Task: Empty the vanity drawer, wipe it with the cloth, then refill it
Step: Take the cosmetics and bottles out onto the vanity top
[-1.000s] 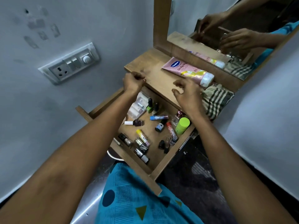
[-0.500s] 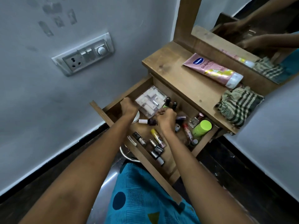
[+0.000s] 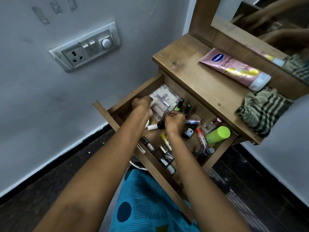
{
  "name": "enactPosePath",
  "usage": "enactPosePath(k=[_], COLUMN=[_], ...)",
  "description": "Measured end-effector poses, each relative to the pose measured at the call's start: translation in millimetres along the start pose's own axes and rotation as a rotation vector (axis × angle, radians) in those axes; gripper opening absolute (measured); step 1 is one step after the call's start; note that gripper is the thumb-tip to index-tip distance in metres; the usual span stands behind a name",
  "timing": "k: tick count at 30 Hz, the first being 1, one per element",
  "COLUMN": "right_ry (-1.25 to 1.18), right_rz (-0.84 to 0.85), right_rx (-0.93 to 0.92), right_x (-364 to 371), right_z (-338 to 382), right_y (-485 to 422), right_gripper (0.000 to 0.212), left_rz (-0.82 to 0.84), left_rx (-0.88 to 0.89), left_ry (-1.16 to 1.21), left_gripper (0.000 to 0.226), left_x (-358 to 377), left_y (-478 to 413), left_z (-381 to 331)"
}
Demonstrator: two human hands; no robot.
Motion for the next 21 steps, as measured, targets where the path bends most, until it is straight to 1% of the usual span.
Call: enactPosePath(k=[2,3,6,8,11,13,16,18,20,21], right_ry=[-0.089,-0.119,-0.2,-0.257,-0.309,-0.343,-0.391,-0.414,-0.429,-0.439], right_rz=[-0.01,-0.012,0.001,0.006,0.006,0.019,0.046,0.056,0.068,0.085], right_rx=[0.035,0.05,0.094,0.132,0.206,0.232,0.258,0.278,0.287,0.289], right_x=[-1,-2,0,2,3,2,0,-2,-5,-6], right_z=[1,1,-1,-2,-4,-4,-4,-2,-2,-1], right_y=[1,1,3,4,6,7,13,21,28,31], right_gripper=[0.02,0.021,0.025,0.027,0.027,0.028,0.029,0.028,0.023,0.018], left_rz=[0.008,0.009,-0.025,-0.023,0.009,0.032,0.035,0.029,0.032,0.032], left_rx=[-0.009,-0.019,-0.029,-0.019,-0.029,-0.029,-0.023,-0.018,-0.024,-0.027], left_ry=[0.054,0.078,0.104,0.118,0.116,0.124,0.131,0.142,0.14,0.139], left_gripper=[0.017,0.014,0.022,0.016,0.024,0.019,0.03,0.031,0.023,0.011], left_x=[-1,-2,-3,-4,-6,-9,-15,-20,-26,-29], left_y=[3,3,-1,0,-1,-1,2,6,12,15], left_z=[-3,-1,7,10,12,12,12,13,16,16])
Point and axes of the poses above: each hand's wrist, its own y-axis away from the middle knuckle, its own x-axis out of the palm, z = x × y, the point moved 4 cm from there along -y, towards the middle knuckle, and after that the axes turned 9 degrees about -y, right-handed, at the moved point
